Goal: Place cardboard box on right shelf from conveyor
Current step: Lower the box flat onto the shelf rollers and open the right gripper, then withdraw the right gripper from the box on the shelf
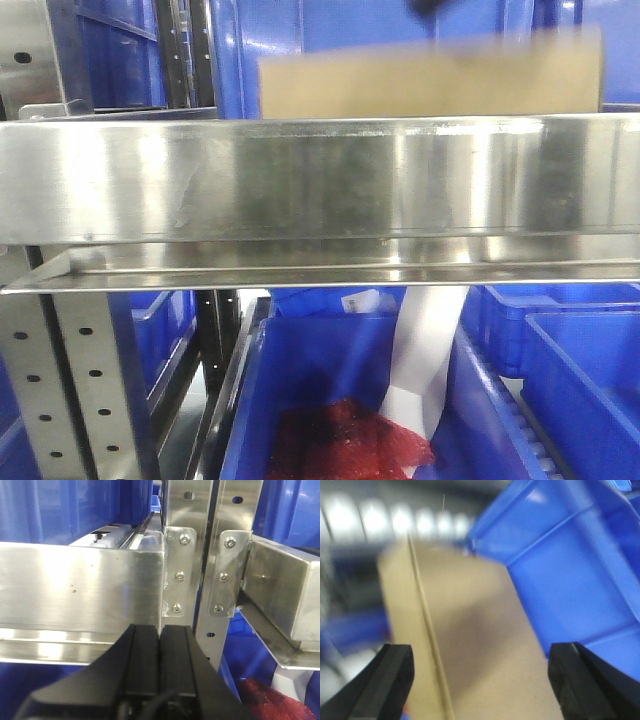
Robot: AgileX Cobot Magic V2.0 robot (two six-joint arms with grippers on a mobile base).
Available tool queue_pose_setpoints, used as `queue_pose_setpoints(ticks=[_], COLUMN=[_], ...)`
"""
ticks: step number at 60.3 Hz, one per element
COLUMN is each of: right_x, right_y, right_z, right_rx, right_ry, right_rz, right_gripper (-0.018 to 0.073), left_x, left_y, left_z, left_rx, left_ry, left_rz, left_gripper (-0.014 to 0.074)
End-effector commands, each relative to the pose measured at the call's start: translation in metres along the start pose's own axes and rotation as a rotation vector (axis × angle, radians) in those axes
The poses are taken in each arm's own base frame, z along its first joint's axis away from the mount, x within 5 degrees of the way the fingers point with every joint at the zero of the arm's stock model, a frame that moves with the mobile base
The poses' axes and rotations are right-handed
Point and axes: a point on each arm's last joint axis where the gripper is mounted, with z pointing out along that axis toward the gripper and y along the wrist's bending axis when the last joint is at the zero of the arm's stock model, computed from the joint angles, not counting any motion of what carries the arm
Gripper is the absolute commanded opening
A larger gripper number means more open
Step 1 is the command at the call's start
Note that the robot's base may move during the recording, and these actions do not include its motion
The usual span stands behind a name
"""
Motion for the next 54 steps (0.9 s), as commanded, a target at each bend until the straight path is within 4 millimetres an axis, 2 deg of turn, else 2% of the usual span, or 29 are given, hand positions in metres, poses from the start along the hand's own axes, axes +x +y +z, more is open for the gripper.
queue_pose_setpoints(ticks=[1, 8, 16, 29, 36, 41, 54], right_x=[-0.024, -0.022, -0.009, 0.016, 0.029, 0.037, 0.044], right_y=[-0.012, -0.009, -0.001, 0.018, 0.029, 0.036, 0.041], right_z=[-0.040, -0.067, -0.097, -0.137, -0.150, -0.154, -0.156], right_rx=[0.098, 0.127, 0.189, 0.250, 0.253, 0.253, 0.252], right_ry=[-0.159, -0.225, -0.298, -0.425, -0.458, -0.460, -0.452], right_rz=[0.231, 0.449, 0.619, 0.760, 0.801, 0.801, 0.803], right_gripper=[0.0632, 0.0632, 0.0632, 0.0632, 0.0616, 0.0533, 0.0165], left_x=[-0.006, -0.006, -0.006, -0.006, -0.006, -0.006, -0.006], left_y=[0.000, 0.000, 0.000, 0.000, 0.000, 0.000, 0.000], left_z=[-0.001, -0.001, -0.001, -0.001, -0.001, -0.001, -0.001], left_rx=[-0.001, -0.001, -0.001, -0.001, -0.001, -0.001, -0.001], left_ry=[-0.091, -0.091, -0.091, -0.091, -0.091, -0.091, -0.091], left_rz=[-0.005, -0.005, -0.005, -0.005, -0.005, -0.005, -0.005], left_gripper=[-0.0116, -0.0116, -0.0116, -0.0116, -0.0116, -0.0116, -0.0116])
